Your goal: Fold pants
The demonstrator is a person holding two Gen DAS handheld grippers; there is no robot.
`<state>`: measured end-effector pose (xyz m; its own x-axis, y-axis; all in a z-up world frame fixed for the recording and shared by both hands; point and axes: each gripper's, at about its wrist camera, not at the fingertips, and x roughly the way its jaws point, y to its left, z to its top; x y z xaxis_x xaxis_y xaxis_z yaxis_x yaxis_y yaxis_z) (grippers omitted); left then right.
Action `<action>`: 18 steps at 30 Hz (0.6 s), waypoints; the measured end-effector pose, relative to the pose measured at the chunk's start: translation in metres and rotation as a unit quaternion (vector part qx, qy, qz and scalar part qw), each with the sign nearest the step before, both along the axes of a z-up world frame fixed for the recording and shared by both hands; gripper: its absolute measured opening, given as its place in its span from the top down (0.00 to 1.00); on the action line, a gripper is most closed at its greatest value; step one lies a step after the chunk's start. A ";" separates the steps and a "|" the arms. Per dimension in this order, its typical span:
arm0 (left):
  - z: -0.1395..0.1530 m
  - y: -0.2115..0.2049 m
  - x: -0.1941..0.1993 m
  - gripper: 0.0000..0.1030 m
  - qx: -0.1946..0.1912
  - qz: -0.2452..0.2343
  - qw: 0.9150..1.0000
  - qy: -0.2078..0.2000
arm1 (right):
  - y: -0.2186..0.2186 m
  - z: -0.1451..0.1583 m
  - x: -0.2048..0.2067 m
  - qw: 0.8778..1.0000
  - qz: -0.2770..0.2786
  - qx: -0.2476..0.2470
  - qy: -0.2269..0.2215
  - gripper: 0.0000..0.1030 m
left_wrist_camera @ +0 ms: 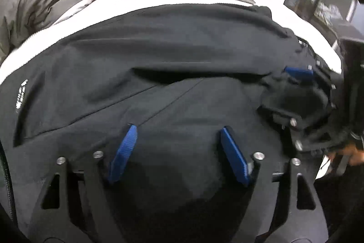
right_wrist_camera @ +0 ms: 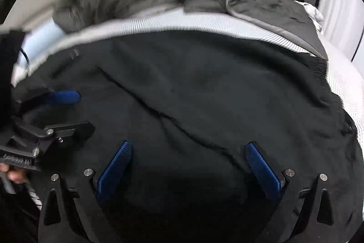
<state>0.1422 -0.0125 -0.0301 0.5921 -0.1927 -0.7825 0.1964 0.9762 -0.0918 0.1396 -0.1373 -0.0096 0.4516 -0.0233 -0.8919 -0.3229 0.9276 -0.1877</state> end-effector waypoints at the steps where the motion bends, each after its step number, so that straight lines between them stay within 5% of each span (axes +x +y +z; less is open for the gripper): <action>1: 0.001 0.008 -0.005 0.30 0.010 0.003 1.000 -0.002 | -0.002 0.000 -0.003 1.000 -0.002 -0.012 -0.006 0.01; 4: -0.003 0.052 -0.028 0.30 0.042 0.057 0.997 -0.008 | -0.032 0.013 -0.002 0.997 -0.055 -0.042 -0.025 0.01; 6: -0.005 0.097 -0.053 0.31 0.030 0.100 0.995 -0.006 | -0.054 0.018 -0.006 0.994 -0.090 -0.060 -0.036 0.01; 10: 0.005 0.166 -0.100 0.31 0.023 0.172 0.985 -0.020 | -0.071 0.021 0.000 0.992 -0.115 -0.024 -0.041 0.01; 14: 0.026 0.218 -0.132 0.25 0.032 0.220 0.973 -0.061 | -0.045 0.041 -0.021 0.997 -0.037 0.043 -0.056 0.01; 18: 0.003 0.267 -0.123 0.28 0.033 0.228 0.973 -0.006 | 0.003 0.037 -0.035 0.991 0.066 0.110 -0.028 0.01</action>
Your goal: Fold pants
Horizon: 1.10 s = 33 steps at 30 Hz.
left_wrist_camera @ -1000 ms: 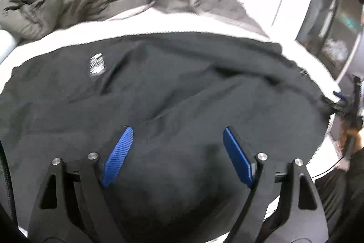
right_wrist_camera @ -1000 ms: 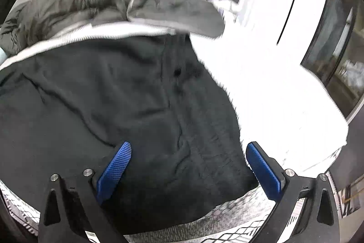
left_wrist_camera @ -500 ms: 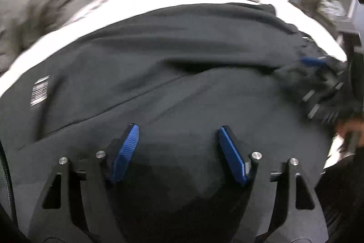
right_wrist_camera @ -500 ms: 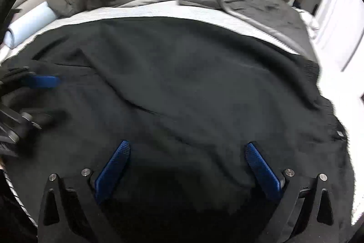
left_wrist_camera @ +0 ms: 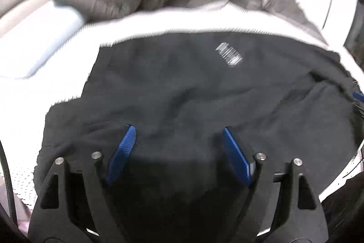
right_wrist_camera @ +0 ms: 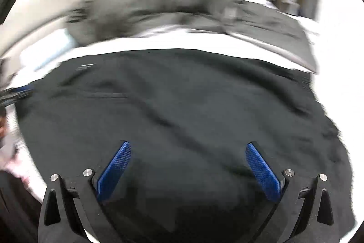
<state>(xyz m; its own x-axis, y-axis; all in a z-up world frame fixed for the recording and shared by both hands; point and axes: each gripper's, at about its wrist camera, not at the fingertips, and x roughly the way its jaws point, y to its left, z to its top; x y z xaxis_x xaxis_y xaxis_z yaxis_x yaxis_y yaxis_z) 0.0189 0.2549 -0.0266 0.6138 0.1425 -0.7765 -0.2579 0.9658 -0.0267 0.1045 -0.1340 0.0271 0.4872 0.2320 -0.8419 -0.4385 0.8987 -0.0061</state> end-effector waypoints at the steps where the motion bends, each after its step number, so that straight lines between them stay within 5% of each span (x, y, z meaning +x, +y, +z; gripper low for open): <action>1: -0.007 0.009 -0.005 0.28 -0.001 -0.001 1.000 0.007 | 0.008 -0.006 -0.006 1.000 0.013 -0.006 0.011 0.01; 4: -0.014 0.036 -0.025 0.29 -0.007 0.020 1.000 -0.010 | 0.021 -0.038 0.002 0.996 0.024 -0.079 0.036 0.01; 6: -0.011 0.048 -0.042 0.40 -0.021 0.025 0.999 -0.023 | 0.010 -0.040 0.008 0.995 -0.005 -0.094 0.031 0.01; 10: 0.002 0.030 -0.047 0.39 0.015 0.041 0.999 -0.019 | -0.015 -0.035 0.029 0.987 -0.080 -0.142 0.001 0.00; 14: 0.027 -0.004 -0.042 0.30 -0.008 0.022 0.998 -0.060 | -0.027 -0.017 0.036 0.990 -0.112 -0.090 -0.006 0.00; 18: 0.042 -0.046 0.011 0.21 -0.047 0.002 0.996 -0.082 | -0.015 0.003 0.045 0.995 -0.096 -0.036 -0.012 0.00; 23: 0.038 -0.125 0.118 0.21 -0.060 -0.049 0.995 -0.059 | 0.026 -0.018 0.112 0.996 -0.075 -0.019 0.035 0.00; 27: 0.015 -0.173 0.192 0.21 -0.054 -0.092 0.994 -0.019 | 0.050 -0.056 0.169 0.991 -0.090 -0.061 0.078 0.00; 30: -0.011 -0.198 0.232 0.21 -0.059 -0.118 0.991 0.037 | 0.068 -0.080 0.187 0.988 -0.051 -0.114 0.093 0.00; 33: -0.025 -0.205 0.237 0.21 -0.053 -0.134 0.988 0.056 | 0.059 -0.084 0.187 0.986 -0.013 -0.146 0.084 0.01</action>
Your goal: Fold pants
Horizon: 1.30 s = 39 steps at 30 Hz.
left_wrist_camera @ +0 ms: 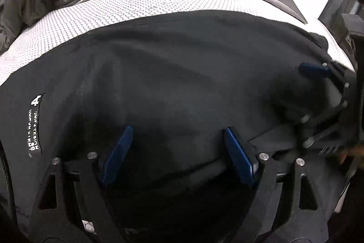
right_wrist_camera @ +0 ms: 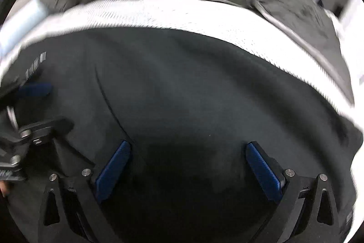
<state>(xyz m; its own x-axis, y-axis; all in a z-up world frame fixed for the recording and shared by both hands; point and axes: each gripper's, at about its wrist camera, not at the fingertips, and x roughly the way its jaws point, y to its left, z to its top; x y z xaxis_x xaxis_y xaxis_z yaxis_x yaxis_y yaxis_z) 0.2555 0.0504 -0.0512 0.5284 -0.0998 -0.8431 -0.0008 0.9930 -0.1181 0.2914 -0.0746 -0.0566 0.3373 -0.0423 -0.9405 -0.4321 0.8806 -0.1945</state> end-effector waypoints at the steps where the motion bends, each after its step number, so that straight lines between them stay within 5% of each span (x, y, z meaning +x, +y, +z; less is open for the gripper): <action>1: 0.001 0.001 -0.002 0.21 0.008 -0.009 1.000 0.001 | -0.016 0.004 -0.001 1.000 -0.005 -0.010 -0.005 0.01; 6: 0.004 0.027 -0.018 0.22 -0.009 0.006 1.000 0.005 | -0.147 0.023 0.002 0.991 -0.115 -0.054 -0.042 0.01; 7: 0.005 0.024 -0.021 0.22 0.003 0.002 1.000 0.005 | -0.173 0.026 0.005 0.988 -0.141 -0.045 -0.043 0.01; 9: 0.010 0.015 -0.021 0.21 0.032 -0.004 0.999 0.002 | -0.200 0.027 0.011 0.977 -0.176 -0.103 -0.058 0.00; 12: 0.024 0.007 -0.019 0.21 0.030 -0.012 0.999 -0.023 | -0.203 0.039 0.017 0.977 -0.188 -0.079 -0.066 0.00; 17: 0.051 -0.006 0.004 0.21 0.000 -0.002 0.998 -0.068 | -0.139 0.053 0.030 0.989 -0.113 -0.040 -0.092 0.00; 20: 0.048 -0.009 0.038 0.21 -0.013 -0.005 0.998 -0.066 | -0.086 0.036 0.052 0.997 -0.052 0.002 -0.061 0.00; 23: 0.026 -0.017 0.069 0.21 0.019 -0.008 0.999 -0.027 | -0.046 0.002 0.081 0.999 -0.012 0.040 -0.017 0.00; 26: 0.008 -0.011 0.078 0.20 0.025 -0.023 0.999 -0.003 | -0.030 -0.027 0.101 1.000 0.013 0.026 0.012 0.01; 29: 0.011 0.002 0.074 0.20 0.017 -0.025 1.000 -0.002 | -0.061 -0.019 0.103 0.999 0.034 -0.019 -0.016 0.01; 32: 0.012 0.014 0.070 0.20 0.007 -0.028 1.000 0.000 | -0.143 -0.010 0.112 0.995 -0.043 -0.081 -0.041 0.00; 35: 0.014 0.014 0.070 0.20 0.011 -0.028 1.000 0.002 | -0.225 -0.006 0.127 0.989 -0.149 -0.007 -0.016 0.01; 39: 0.026 0.019 0.062 0.20 0.011 -0.026 0.999 -0.015 | -0.209 0.008 0.128 0.989 -0.136 -0.030 -0.045 0.02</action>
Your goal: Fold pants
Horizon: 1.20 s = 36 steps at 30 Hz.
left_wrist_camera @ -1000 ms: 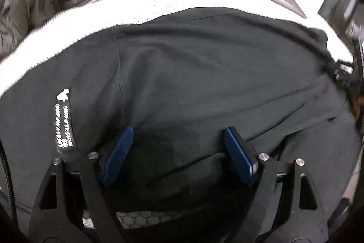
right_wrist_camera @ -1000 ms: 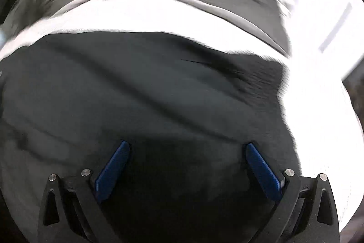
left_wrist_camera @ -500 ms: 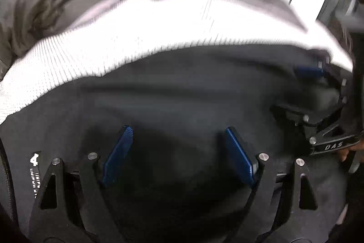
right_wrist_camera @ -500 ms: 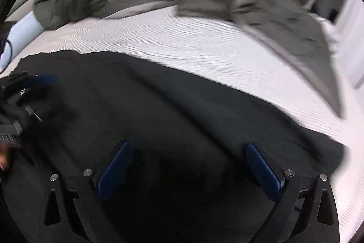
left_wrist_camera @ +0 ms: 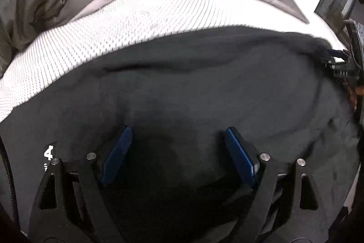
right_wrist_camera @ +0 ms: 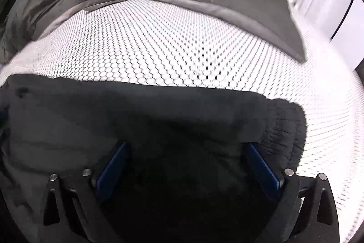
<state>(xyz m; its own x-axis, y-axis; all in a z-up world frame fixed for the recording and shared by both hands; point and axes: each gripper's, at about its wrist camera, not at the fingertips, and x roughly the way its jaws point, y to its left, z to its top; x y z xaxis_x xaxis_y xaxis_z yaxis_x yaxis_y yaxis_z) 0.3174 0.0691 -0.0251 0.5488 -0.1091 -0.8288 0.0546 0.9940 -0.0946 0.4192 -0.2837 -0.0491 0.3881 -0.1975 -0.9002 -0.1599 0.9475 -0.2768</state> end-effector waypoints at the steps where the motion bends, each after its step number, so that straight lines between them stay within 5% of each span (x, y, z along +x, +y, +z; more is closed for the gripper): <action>1: 0.005 0.001 -0.007 0.20 -0.004 0.004 1.000 -0.011 | 0.011 0.007 -0.002 1.000 0.016 0.001 -0.015 0.02; 5: 0.014 0.003 0.007 0.20 -0.016 0.049 0.997 -0.050 | 0.063 0.028 -0.008 0.995 0.064 0.044 -0.057 0.01; 10: -0.016 0.008 0.033 0.20 -0.038 0.084 0.996 -0.006 | 0.126 -0.024 0.017 0.987 0.110 0.114 0.017 0.01; 13: -0.020 0.010 0.032 0.20 -0.040 0.077 0.996 -0.009 | 0.136 -0.053 0.020 0.992 0.112 0.054 0.037 0.03; 20: -0.023 0.007 0.030 0.20 -0.030 0.070 0.997 -0.010 | -0.010 -0.030 0.028 0.996 -0.056 -0.070 -0.019 0.01; 25: -0.001 0.002 0.017 0.20 -0.014 0.079 0.996 -0.028 | -0.031 0.005 -0.004 0.995 -0.087 -0.006 -0.038 0.02; 29: 0.030 0.009 -0.009 0.20 0.003 0.063 0.996 -0.060 | 0.002 0.038 -0.048 0.988 -0.052 0.123 -0.072 0.00; 33: 0.040 0.047 -0.042 0.20 0.051 0.092 0.993 -0.058 | 0.048 0.042 -0.079 0.990 0.023 0.126 -0.059 0.00; 36: 0.028 0.093 -0.064 0.20 0.095 0.139 0.985 -0.029 | 0.065 0.030 -0.098 0.989 0.028 0.138 -0.046 0.00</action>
<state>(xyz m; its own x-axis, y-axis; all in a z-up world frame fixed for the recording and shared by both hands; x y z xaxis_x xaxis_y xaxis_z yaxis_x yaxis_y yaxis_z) 0.2530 0.1621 0.0032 0.5822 0.2067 -0.7864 -0.2223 0.9708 0.0906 0.3216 -0.2190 -0.0186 0.4737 0.0758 -0.8774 -0.2010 0.9793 -0.0239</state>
